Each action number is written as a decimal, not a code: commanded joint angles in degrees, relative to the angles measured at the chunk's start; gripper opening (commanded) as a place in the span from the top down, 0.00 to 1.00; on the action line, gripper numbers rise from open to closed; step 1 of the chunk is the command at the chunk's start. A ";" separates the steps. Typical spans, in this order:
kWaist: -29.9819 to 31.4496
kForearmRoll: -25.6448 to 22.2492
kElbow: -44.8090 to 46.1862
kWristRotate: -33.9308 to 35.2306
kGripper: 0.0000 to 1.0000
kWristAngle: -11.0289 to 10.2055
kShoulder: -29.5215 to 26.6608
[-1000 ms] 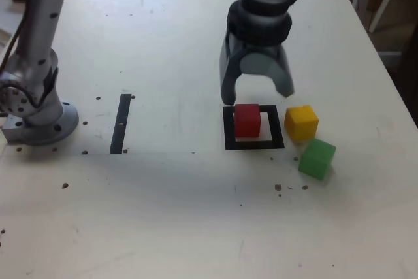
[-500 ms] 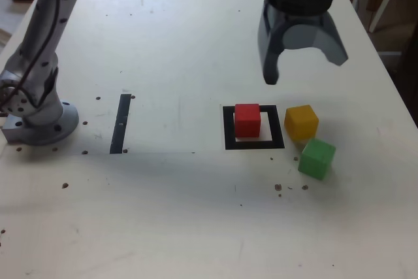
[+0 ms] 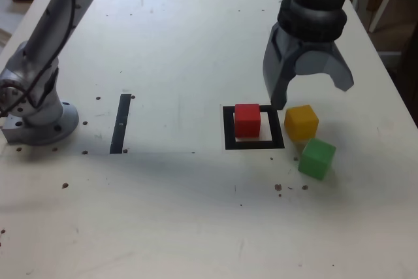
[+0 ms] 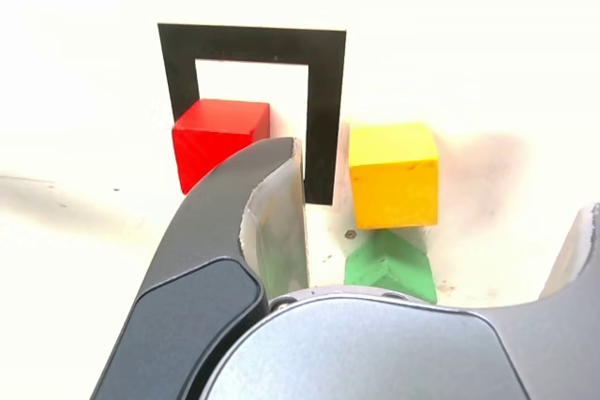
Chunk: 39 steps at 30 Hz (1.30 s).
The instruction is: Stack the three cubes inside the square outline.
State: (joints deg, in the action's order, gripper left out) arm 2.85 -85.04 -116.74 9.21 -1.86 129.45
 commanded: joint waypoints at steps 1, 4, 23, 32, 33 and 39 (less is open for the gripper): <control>0.39 0.26 -0.33 0.25 0.01 0.51 1.29; 0.49 0.43 -0.34 0.35 0.02 1.22 2.12; 0.58 2.28 -0.59 0.19 0.09 3.73 6.05; 0.58 2.65 -2.03 0.11 0.29 3.70 7.62; 0.58 2.79 -2.19 0.11 0.33 3.61 7.75; 0.58 4.31 -2.68 -0.12 0.59 2.76 8.30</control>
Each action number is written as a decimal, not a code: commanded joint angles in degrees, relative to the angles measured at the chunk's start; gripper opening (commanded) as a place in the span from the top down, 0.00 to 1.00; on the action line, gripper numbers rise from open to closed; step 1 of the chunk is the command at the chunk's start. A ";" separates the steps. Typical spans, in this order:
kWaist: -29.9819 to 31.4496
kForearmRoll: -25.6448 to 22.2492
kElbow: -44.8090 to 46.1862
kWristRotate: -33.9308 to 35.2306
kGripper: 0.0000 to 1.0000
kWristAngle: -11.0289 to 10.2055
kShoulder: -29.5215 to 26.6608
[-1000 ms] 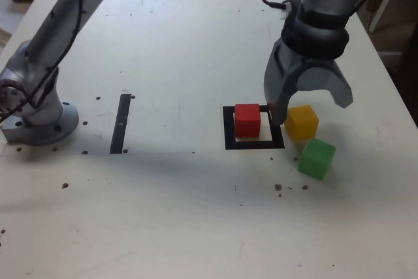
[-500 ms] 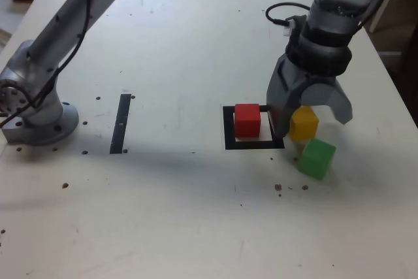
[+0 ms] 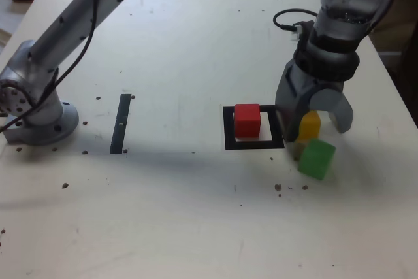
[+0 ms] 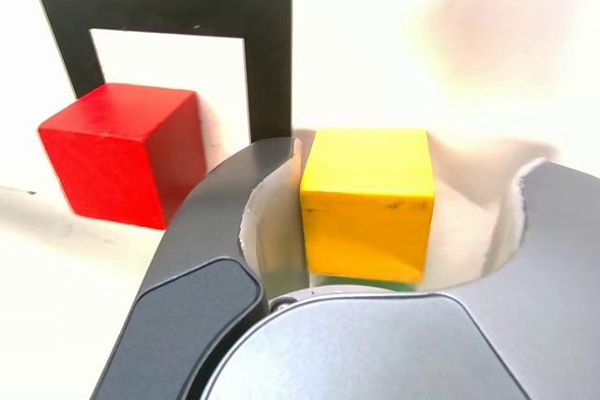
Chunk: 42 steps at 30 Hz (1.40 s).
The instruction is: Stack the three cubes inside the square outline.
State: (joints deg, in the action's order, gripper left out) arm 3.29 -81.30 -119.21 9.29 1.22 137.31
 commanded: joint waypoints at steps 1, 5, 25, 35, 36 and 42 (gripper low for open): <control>0.13 0.89 -0.30 -0.33 0.62 -0.50 0.46; 0.13 1.72 -0.60 -0.83 0.68 -1.01 0.43; 0.25 0.16 -1.20 -2.89 0.71 -1.37 -2.23; 1.42 -3.03 1.34 -5.24 0.71 -3.05 -9.42; 1.45 -3.19 2.23 -5.49 0.71 -3.12 -10.25; 1.52 -3.42 8.13 -7.02 0.71 -3.58 -15.02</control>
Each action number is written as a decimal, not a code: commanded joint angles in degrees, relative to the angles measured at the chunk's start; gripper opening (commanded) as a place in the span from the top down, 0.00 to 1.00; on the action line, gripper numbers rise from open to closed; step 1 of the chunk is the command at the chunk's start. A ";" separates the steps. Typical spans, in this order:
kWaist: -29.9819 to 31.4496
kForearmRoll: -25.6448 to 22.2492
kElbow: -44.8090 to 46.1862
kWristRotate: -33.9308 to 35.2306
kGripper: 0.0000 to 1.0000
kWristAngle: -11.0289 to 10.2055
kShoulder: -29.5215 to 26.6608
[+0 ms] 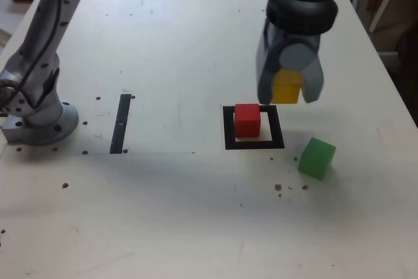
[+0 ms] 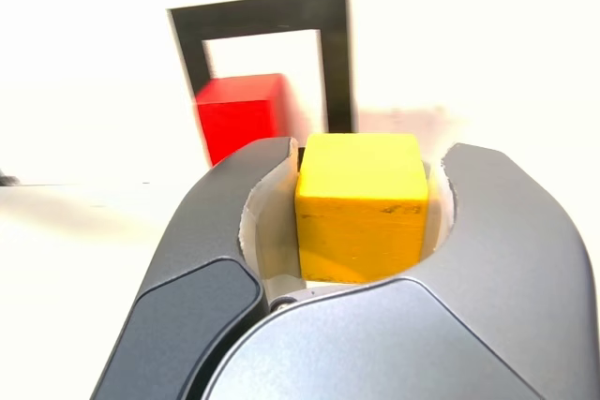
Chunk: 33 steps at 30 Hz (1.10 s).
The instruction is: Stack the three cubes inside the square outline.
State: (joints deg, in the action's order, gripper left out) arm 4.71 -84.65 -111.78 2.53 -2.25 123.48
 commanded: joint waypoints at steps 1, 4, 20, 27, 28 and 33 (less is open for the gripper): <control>0.10 -0.04 1.60 -0.47 0.71 -0.15 -1.88; 0.10 0.27 4.11 -0.86 0.71 -0.23 -3.71; 0.05 6.53 14.11 -2.36 0.71 1.10 -6.85; -0.03 9.04 16.70 -2.36 0.71 2.36 -6.76; -0.10 9.32 17.06 -2.36 0.71 2.51 -6.76; -0.51 10.11 18.27 -2.36 0.71 2.90 -6.75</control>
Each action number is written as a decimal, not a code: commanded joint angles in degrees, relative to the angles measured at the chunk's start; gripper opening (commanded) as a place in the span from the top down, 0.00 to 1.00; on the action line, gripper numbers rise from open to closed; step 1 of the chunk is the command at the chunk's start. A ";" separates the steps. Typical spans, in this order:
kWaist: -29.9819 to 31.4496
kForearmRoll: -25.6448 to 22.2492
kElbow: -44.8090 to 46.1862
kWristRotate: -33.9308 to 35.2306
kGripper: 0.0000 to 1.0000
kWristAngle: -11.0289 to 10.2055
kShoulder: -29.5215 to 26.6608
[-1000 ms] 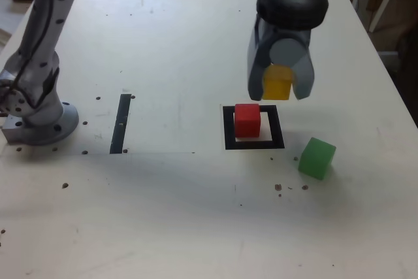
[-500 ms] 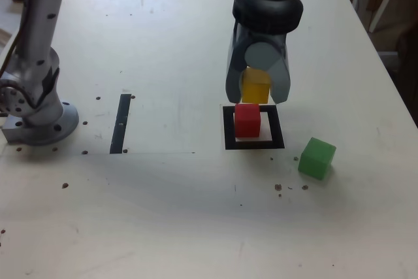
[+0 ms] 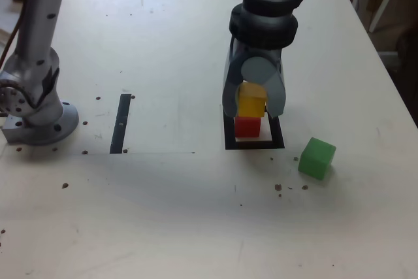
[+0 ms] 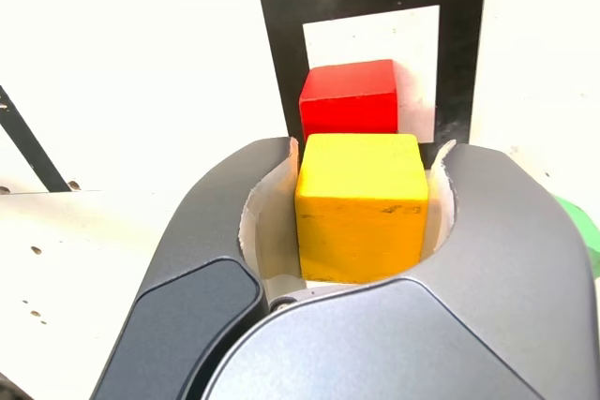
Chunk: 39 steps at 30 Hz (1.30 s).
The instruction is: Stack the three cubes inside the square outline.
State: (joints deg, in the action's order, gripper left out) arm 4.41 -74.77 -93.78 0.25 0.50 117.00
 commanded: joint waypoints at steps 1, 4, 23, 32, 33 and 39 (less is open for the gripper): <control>-0.31 0.39 0.49 -0.08 0.71 0.22 -0.26; -0.62 0.91 1.07 -0.08 0.71 0.38 -0.22; -1.43 2.79 3.59 0.21 0.01 0.35 -0.22; -1.43 1.81 3.59 1.69 0.01 -2.48 -2.40; -1.43 1.48 3.56 2.00 0.01 -3.07 -2.81; -1.23 -1.89 1.80 3.36 0.01 -7.19 -4.72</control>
State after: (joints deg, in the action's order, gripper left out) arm 3.07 -75.87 -91.10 3.49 -6.08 112.82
